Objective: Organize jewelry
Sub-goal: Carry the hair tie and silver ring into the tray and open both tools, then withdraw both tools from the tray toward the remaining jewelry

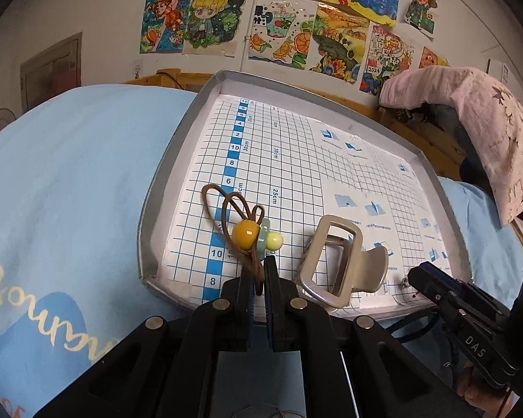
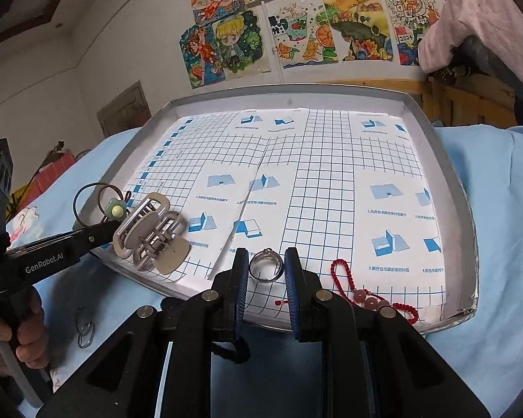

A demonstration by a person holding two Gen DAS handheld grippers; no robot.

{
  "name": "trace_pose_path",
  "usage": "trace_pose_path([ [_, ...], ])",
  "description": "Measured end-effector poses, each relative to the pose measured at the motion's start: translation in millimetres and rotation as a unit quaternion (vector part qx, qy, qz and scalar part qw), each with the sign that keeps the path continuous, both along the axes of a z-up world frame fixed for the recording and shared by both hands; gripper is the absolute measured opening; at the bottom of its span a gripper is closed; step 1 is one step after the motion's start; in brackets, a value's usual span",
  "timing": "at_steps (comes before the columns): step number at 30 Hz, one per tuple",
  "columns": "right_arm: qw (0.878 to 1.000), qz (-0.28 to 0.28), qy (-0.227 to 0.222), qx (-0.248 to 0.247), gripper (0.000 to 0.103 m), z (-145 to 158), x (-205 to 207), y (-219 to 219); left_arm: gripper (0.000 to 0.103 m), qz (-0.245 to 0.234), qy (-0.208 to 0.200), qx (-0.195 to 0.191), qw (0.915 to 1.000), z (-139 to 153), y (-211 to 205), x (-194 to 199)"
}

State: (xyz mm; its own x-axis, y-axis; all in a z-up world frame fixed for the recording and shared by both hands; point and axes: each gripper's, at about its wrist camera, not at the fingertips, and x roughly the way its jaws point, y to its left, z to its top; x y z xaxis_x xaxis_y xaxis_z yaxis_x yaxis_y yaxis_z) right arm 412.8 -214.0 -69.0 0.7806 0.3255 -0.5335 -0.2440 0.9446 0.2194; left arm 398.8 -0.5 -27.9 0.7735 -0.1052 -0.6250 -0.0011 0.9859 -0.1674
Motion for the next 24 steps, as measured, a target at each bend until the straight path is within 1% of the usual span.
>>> trace_pose_path([
  [1, 1.000, 0.001, 0.000, 0.001, 0.019, 1.6, 1.0, -2.0, 0.006, 0.000, 0.000, 0.002, 1.0000, 0.6, 0.1, -1.2],
  [4, 1.000, 0.000, 0.001, 0.002, 0.020, 2.2, 0.1, -2.6, 0.012, -0.001, -0.001, 0.007, 1.0000, 2.7, -0.3, -5.6],
  [5, 1.000, -0.001, 0.001, 0.003, 0.020, 1.8, -0.6, -3.1, 0.016, -0.002, -0.002, 0.007, 1.0000, 3.7, -0.5, -7.0],
  [7, 1.000, -0.005, -0.001, 0.006, 0.025, 2.4, -1.1, -4.2, 0.025, -0.003, -0.006, 0.008, 0.9999, 6.0, -1.2, -11.8],
  [8, 1.000, -0.008, -0.003, 0.009, 0.032, 3.4, -1.9, -5.7, 0.035, -0.003, -0.010, 0.005, 0.9999, 7.2, -1.3, -15.2],
  [9, 1.000, -0.010, -0.004, 0.011, 0.037, 3.6, -2.7, -7.3, 0.051, -0.004, -0.015, 0.000, 0.9999, 9.5, -2.8, -20.7],
  [10, 1.000, -0.012, -0.005, 0.015, 0.038, 5.0, -4.0, -9.3, 0.059, -0.005, -0.021, -0.001, 0.9998, 12.0, -4.1, -25.7],
  [11, 1.000, -0.013, -0.003, 0.019, 0.040, 5.8, -5.7, -11.2, 0.073, -0.002, -0.029, 0.003, 0.9996, 15.5, -5.9, -31.2],
  [12, 1.000, -0.014, -0.002, 0.025, 0.042, 7.3, -7.9, -13.3, 0.081, 0.005, -0.036, 0.009, 0.9993, 19.0, -7.9, -38.0],
  [14, 0.999, -0.016, -0.005, 0.031, 0.049, 13.8, -15.1, -17.3, 0.082, 0.003, -0.044, 0.009, 0.9990, 25.2, -10.0, -51.7],
  [16, 0.999, -0.023, -0.015, 0.030, 0.054, 24.6, -25.9, -20.6, 0.085, 0.006, -0.047, 0.004, 0.9989, 31.6, -8.6, -65.4],
  [17, 0.999, -0.026, -0.021, 0.030, 0.059, 30.6, -32.3, -22.5, 0.091, 0.012, -0.050, 0.000, 0.9987, 34.5, -6.3, -72.8],
  [18, 0.999, -0.029, -0.027, 0.031, 0.066, 36.9, -39.7, -25.0, 0.095, 0.020, -0.056, -0.005, 0.9982, 38.2, -3.2, -81.2],
  [19, 0.999, -0.027, -0.035, 0.031, 0.071, 46.0, -49.5, -27.0, 0.096, 0.032, -0.066, -0.011, 0.9972, 43.4, 1.0, -93.2],
  [20, 0.998, -0.024, -0.042, 0.030, 0.079, 52.7, -56.5, -28.8, 0.098, 0.040, -0.074, -0.014, 0.9964, 47.0, 3.6, -101.1],
  [21, 0.998, -0.025, -0.050, 0.028, 0.084, 60.9, -64.8, -31.3, 0.102, 0.049, -0.085, -0.017, 0.9951, 51.7, 7.3, -111.9],
  [22, 0.997, -0.027, -0.062, 0.030, 0.086, 69.5, -75.4, -35.3, 0.103, 0.059, -0.095, -0.020, 0.9935, 56.5, 10.9, -123.2],
  [24, 0.995, -0.027, -0.088, 0.046, 0.097, 86.6, -98.0, -41.2, 0.103, 0.071, -0.116, -0.019, 0.9905, 66.3, 16.8, -145.7],
])
